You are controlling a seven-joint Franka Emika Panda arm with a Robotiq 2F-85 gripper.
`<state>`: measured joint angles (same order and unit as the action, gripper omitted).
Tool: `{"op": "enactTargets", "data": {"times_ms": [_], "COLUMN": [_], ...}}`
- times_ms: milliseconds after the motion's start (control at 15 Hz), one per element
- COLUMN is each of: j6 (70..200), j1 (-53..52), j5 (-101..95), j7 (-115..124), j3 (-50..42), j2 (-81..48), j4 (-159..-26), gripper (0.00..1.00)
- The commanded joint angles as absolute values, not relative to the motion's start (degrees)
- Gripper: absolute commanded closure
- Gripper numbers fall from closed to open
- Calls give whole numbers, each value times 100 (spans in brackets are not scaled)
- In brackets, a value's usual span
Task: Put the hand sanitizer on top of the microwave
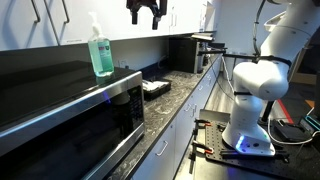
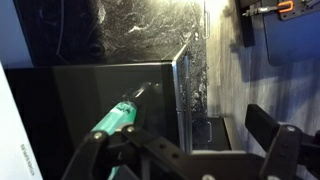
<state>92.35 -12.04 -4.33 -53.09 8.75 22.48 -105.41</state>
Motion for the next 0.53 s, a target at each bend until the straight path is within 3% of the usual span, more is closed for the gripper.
{"op": "enactTargets", "data": {"times_ms": [0,200,267,467], "j6": [9523,10126,9636,9705], "j1": [-1403,-1607,-1526,-1549], "j5": [-257,-121,-236,-235], "j7": [-4984,-5432,-5167,-5193], "j3": [849,691,789,777], "j2": [2805,3020,2738,2782], "j4": [-11295,-11853,-11350,-11449], "gripper": [0,0,0,0]}}
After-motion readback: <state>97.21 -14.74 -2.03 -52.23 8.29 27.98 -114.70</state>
